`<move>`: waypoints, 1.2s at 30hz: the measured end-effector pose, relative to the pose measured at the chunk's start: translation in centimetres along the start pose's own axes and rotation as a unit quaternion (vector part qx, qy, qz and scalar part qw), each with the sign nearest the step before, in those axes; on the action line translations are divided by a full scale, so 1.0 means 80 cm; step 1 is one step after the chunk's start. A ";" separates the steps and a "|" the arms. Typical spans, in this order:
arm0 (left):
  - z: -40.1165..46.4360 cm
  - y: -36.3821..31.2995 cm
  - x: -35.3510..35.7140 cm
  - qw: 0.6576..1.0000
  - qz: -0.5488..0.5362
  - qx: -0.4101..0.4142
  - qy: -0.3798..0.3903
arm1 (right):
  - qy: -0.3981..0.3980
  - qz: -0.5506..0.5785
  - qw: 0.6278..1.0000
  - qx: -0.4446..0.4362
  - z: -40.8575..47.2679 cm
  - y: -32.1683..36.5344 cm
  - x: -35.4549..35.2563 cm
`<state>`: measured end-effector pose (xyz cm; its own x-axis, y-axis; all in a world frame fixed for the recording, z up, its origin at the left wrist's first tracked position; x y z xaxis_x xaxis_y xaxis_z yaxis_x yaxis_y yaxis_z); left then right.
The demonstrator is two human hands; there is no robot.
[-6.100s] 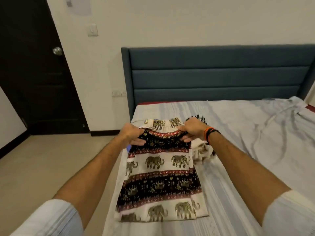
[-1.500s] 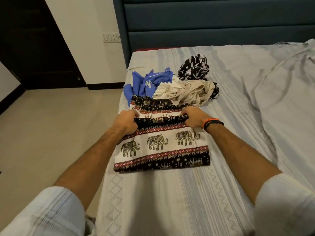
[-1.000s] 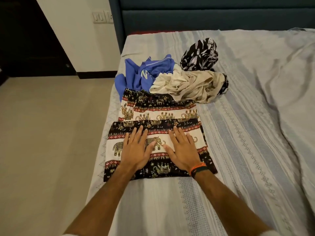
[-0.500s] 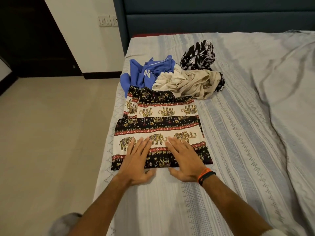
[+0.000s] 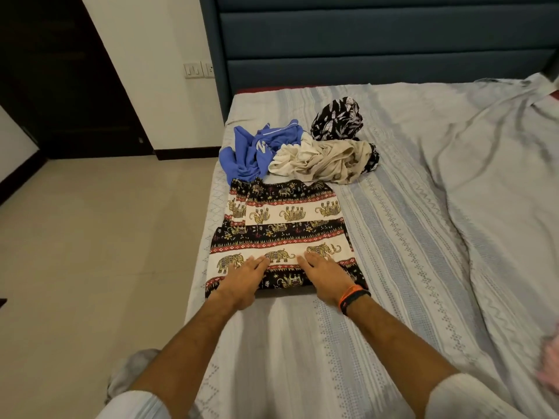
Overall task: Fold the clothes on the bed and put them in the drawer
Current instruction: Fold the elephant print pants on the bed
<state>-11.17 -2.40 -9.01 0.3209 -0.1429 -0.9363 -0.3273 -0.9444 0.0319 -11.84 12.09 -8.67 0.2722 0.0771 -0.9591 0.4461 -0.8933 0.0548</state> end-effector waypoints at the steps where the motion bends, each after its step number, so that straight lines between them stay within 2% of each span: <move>1: -0.012 -0.005 0.000 1.000 -0.006 0.003 0.005 | -0.003 0.003 1.000 -0.001 -0.011 0.005 0.000; 10: -0.121 -0.046 -0.002 0.997 -0.072 0.031 -0.008 | -0.027 0.035 0.999 -0.019 -0.123 0.050 -0.014; 17: -0.135 -0.049 -0.012 0.995 -0.087 0.031 0.031 | -0.015 0.054 0.998 -0.004 -0.136 0.049 -0.034; 20: -0.115 -0.021 -0.048 0.993 -0.119 0.004 -0.019 | -0.041 0.094 0.995 0.017 -0.118 0.032 -0.071; 25: -0.072 0.050 -0.109 0.979 -0.132 -0.094 -0.121 | -0.107 0.173 0.977 0.060 -0.065 -0.015 -0.132; 30: -0.002 0.115 -0.124 0.958 -0.170 -0.162 -0.164 | -0.131 0.214 0.962 0.110 0.016 -0.063 -0.164; 36: 0.099 0.183 -0.110 0.940 -0.223 -0.206 -0.153 | -0.093 0.212 0.961 0.150 0.120 -0.114 -0.141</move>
<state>-25.82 -12.63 -3.09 0.0528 0.3278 -0.9433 0.1707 -0.9337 -0.3149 -27.20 15.15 -1.04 0.2058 -0.3786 -0.9024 0.0555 -0.9161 0.3970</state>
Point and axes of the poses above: each hand's wrist, its own z-axis towards the middle knuckle, its own x-axis out of the palm, y = z × x, the point moved 10 cm from there along z, towards the middle knuckle, and after that the axes turned 5 degrees about z, right-handed, at the moved point
